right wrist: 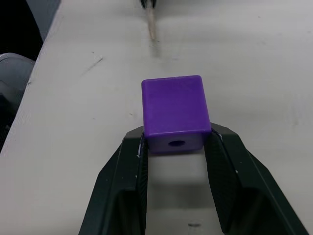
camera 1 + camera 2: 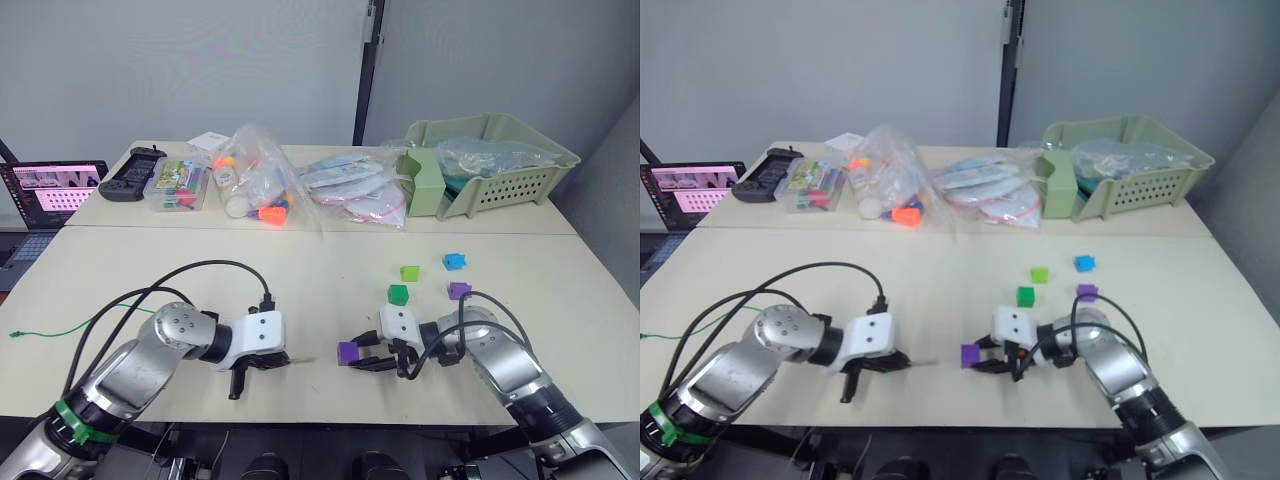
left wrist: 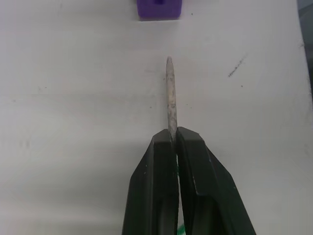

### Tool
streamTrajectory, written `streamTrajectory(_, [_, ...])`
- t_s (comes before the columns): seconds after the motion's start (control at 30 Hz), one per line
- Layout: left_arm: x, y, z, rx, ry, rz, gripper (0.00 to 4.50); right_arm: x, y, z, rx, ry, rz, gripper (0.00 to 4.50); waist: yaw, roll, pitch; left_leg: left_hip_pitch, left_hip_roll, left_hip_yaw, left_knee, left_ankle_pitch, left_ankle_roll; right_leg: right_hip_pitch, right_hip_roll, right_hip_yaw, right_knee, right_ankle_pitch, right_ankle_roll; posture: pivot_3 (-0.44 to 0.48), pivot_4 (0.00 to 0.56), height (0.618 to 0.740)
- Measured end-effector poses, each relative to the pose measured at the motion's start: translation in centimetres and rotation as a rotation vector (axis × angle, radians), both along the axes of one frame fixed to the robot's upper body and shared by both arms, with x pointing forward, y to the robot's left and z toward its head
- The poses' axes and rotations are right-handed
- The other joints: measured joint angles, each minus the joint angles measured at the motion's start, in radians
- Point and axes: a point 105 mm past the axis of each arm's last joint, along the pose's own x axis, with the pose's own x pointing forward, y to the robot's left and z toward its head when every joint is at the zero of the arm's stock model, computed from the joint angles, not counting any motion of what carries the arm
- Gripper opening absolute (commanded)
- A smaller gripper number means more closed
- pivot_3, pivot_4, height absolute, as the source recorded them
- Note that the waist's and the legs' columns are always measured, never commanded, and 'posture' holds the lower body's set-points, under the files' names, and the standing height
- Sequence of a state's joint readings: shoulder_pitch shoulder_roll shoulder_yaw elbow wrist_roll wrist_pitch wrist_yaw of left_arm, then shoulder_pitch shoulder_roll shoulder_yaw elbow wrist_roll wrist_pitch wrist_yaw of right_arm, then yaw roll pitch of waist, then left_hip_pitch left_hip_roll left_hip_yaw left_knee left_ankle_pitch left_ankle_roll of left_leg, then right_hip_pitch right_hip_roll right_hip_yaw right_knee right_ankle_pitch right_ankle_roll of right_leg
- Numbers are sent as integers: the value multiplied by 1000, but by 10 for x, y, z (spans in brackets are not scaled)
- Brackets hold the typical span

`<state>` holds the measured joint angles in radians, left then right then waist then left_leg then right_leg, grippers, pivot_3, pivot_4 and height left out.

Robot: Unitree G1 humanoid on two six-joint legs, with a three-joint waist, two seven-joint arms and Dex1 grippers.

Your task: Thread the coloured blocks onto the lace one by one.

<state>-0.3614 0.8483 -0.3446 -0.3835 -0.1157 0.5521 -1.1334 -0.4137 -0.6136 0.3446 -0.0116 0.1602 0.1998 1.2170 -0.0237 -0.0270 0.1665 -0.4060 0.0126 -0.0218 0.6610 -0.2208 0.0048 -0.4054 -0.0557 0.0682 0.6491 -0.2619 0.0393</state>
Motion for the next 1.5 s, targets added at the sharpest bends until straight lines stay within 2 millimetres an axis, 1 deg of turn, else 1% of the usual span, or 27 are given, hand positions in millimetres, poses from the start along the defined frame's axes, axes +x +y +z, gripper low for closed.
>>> streamTrajectory(0.1, [2, -11, 4, -2, -12, -16, 0, -2, 3, 0, -14, -5, -21, 1142, 3, 0, 0, 0, 0, 0, 0, 0, 0, 0, 1, 0, 0, 0, 0, 0, 150, 740])
streamTrajectory(0.2, [4, -14, 7, 12, -26, -29, 0, -3, 5, 1, -24, -11, -38, 1142, 3, 0, 0, 0, 0, 1, 0, 0, 0, 0, 1, 0, 0, 0, 0, 0, 150, 740])
streamTrajectory(0.4, [5, -20, 3, 47, -15, -53, 0, -4, 7, 2, -37, -20, -59, 1142, 3, 0, 0, 1, 0, 2, 0, 0, 0, 0, 2, 0, 0, 0, 0, 0, 150, 740])
streamTrajectory(0.8, [7, -24, 4, 79, -18, -64, 0, -8, 13, 3, -62, -36, -52, 1142, 3, 0, 0, 0, 0, 3, 0, 0, 0, 0, 2, 0, 0, 0, 0, 0, 150, 740])
streamTrajectory(0.97, [12, -25, 7, 85, -38, -51, 0, -9, 13, 3, -64, -34, -50, 1142, 5, 0, 0, 0, 0, 4, 0, 0, 0, 0, 2, 0, 0, 0, 0, 0, 150, 740])
streamTrajectory(1.5, [14, -25, 3, 120, -32, -59, 0, -8, 17, 3, -56, -23, -67, 1142, 2, 0, 0, 1, 0, 5, 0, 0, 0, 0, 2, 0, 0, 0, 0, 0, 150, 740])
